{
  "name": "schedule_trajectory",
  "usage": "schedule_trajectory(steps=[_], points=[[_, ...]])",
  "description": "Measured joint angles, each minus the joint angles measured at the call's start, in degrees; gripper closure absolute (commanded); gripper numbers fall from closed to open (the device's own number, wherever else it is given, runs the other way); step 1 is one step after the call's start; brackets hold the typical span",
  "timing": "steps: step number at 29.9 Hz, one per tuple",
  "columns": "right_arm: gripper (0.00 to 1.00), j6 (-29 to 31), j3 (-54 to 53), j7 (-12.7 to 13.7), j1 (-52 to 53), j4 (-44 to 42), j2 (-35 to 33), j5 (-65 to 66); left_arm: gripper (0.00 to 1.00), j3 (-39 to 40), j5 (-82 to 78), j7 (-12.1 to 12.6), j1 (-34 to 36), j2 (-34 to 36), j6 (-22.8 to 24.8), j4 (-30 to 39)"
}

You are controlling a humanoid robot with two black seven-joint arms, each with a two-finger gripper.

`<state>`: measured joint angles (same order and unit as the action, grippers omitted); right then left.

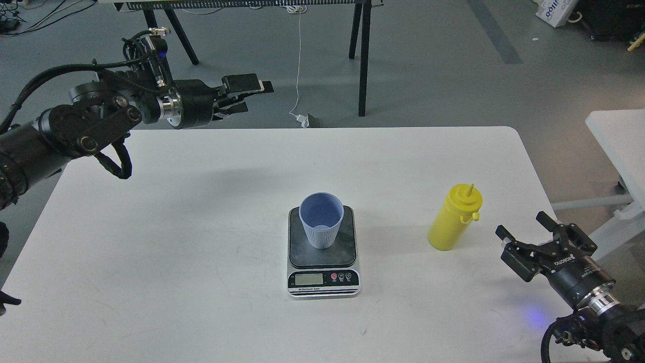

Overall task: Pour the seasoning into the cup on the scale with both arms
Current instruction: 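Reach the right gripper to the yellow squeeze bottle and grasp it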

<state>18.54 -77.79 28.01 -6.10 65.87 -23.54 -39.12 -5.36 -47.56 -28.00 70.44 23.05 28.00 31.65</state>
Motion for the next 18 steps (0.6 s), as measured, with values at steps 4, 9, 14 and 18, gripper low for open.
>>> schedule_trajectory(steps=[4, 9, 14, 18], points=[[0.01, -0.06, 1.28, -0.01, 1.77, -3.21, 2.07, 2.39, 0.01, 0.0, 0.01, 0.0, -0.09, 0.42, 0.0, 0.0], [0.01, 0.11, 3.24, -0.01, 3.41, -6.6, 4.47, 4.79, 0.01, 0.0, 0.01, 0.0, -0.59, 0.57, 0.0, 0.0], [0.01, 0.14, 4.13, -0.01, 4.28, -8.43, 6.09, 6.44, 0.01, -0.01, -0.03, 0.0, -0.88, 0.62, 0.0, 0.0], [0.01, -0.11, 5.41, -0.01, 5.69, -8.86, 7.22, 8.51, 0.01, -0.02, -0.06, 0.0, -0.92, 0.56, 0.0, 0.0]])
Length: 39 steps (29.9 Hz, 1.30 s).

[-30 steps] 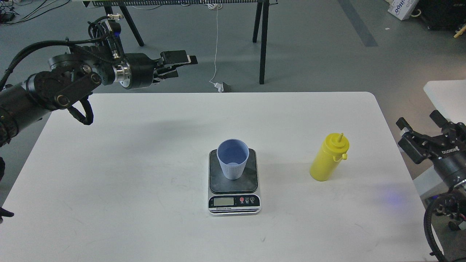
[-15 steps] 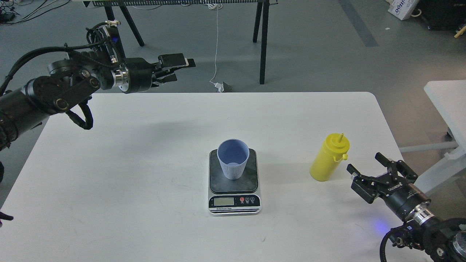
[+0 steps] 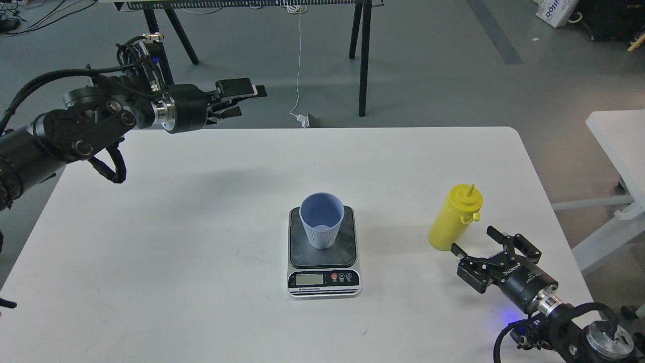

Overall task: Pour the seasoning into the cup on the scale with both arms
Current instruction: 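Reach the right gripper to the yellow squeeze bottle and grasp it, then lift the yellow bottle and invert it above the cup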

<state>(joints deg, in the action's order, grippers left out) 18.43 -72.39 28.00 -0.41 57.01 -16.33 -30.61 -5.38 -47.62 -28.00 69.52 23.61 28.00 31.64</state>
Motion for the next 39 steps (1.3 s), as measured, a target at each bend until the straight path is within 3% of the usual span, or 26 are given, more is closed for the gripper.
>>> schedule_trajectory(steps=[31, 34, 36, 37, 39], points=[[0.04, -0.06, 5.48, 0.0, 10.96, -9.41, 2.39, 2.06, 0.01, 0.02, 0.14, 0.0, -1.55, 1.21, 0.0, -0.01], [0.17, -0.03, 5.96, 0.0, 11.15, -9.71, 2.43, 2.06, 0.01, 0.02, 0.16, 0.0, -1.66, 1.69, 0.0, -0.01], [0.41, 0.27, 6.07, 0.0, 11.08, -9.74, 2.43, 2.06, 0.01, 0.02, 0.16, 0.0, -1.75, 1.9, 0.0, 0.0], [0.61, 0.44, 6.07, 0.0, 10.92, -9.74, 2.43, 2.06, 0.01, 0.02, 0.16, 0.0, -1.82, 1.99, 0.0, -0.01], [0.9, 0.71, 6.07, -0.01, 10.64, -9.71, 2.43, 2.05, 0.01, 0.02, 0.17, 0.0, -1.97, 2.03, 0.0, 0.0]])
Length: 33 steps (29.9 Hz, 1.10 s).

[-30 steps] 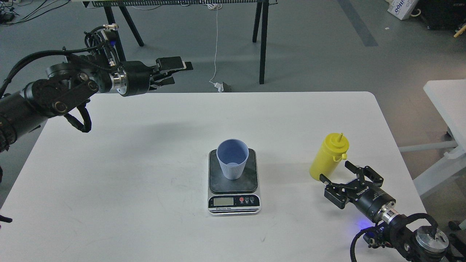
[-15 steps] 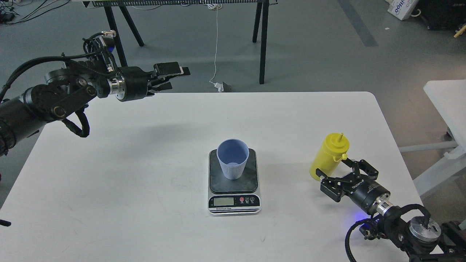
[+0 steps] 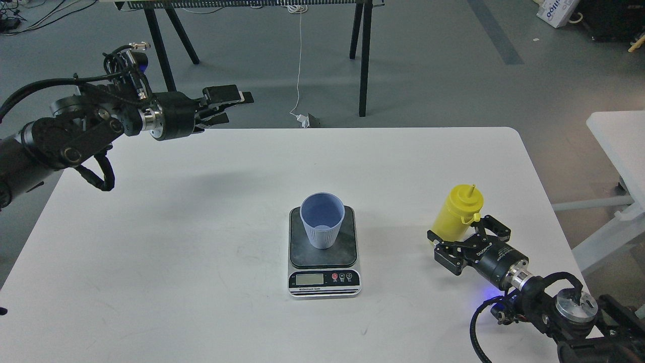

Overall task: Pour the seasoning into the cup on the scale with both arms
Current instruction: 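Lift the yellow bottle and invert it above the cup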

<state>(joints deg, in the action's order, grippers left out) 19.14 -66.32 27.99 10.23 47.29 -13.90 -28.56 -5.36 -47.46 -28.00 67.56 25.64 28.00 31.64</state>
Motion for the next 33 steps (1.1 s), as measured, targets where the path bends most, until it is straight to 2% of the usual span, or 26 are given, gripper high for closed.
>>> schedule_trajectory(steps=[2, 10, 12, 15, 18, 22, 27, 33], points=[[0.98, 0.35, 0.0, 0.01, -0.32, 0.17, 0.09, 0.06, 0.01, 0.0, 0.0, 0.0, -0.09, 0.01, 0.0, 0.0], [0.99, 0.93, 0.45, 0.03, 1.19, 1.67, -0.38, 0.81, 0.01, 0.66, 0.0, 0.0, -0.09, 0.12, 0.0, 0.0], [0.99, -0.11, 0.43, 0.02, 4.43, 2.49, -1.76, 0.99, 0.01, 1.24, 0.33, 0.0, -0.12, 0.35, 0.0, 0.0], [0.99, -5.45, 0.41, 0.02, 12.17, 3.35, -4.79, 4.15, 0.01, 1.92, 1.73, -0.01, -0.65, 1.39, 0.0, -0.02], [0.99, -12.71, 0.67, 0.01, 23.43, 3.53, -6.06, 14.37, 0.01, 2.22, 3.88, -0.01, -2.0, 2.35, 0.0, -0.03], [0.99, -18.18, 2.78, 0.01, 34.95, 3.75, -5.12, 32.22, 0.01, 2.55, 7.54, -0.01, -3.43, 3.32, -0.01, -0.09], [0.99, -21.59, 11.94, 0.01, 45.38, 4.88, 0.66, 50.74, 0.01, 5.46, 12.88, -0.01, -8.66, 3.76, 0.0, -0.21], [0.99, -23.38, 25.8, 0.01, 50.54, 12.76, 2.27, 66.83, 0.01, 10.23, 13.91, -0.01, -13.0, 3.37, 0.0, -0.33]])
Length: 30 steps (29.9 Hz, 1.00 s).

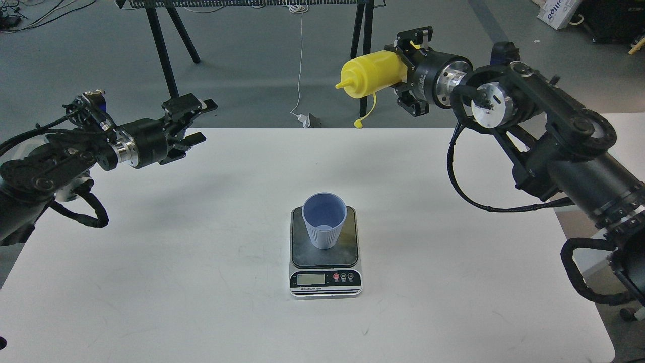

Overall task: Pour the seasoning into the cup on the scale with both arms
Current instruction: 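Lift the yellow bottle and invert it above the cup, then squeeze seasoning from the bottle into the cup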

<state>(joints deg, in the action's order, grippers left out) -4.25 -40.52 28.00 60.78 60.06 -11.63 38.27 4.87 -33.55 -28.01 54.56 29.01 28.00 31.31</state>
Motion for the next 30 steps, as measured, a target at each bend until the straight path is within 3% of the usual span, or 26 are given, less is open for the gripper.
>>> schedule_trajectory(steps=[12, 22, 30], points=[[0.99, 5.6, 19.57, 0.0, 9.34, 4.71, -0.48, 10.97, 0.01, 7.0, 0.07, 0.0, -6.64, -0.63, 0.0, -0.03], [0.99, 8.76, 23.83, 0.0, 9.79, 5.3, -0.1, 22.34, 0.01, 7.54, 0.07, 0.0, -7.46, -0.77, 0.0, -0.01], [0.99, 8.99, 25.8, 0.0, 8.95, 5.66, 2.51, 23.63, 0.01, 7.54, 0.06, 0.0, -7.69, -0.81, 0.0, -0.02]])
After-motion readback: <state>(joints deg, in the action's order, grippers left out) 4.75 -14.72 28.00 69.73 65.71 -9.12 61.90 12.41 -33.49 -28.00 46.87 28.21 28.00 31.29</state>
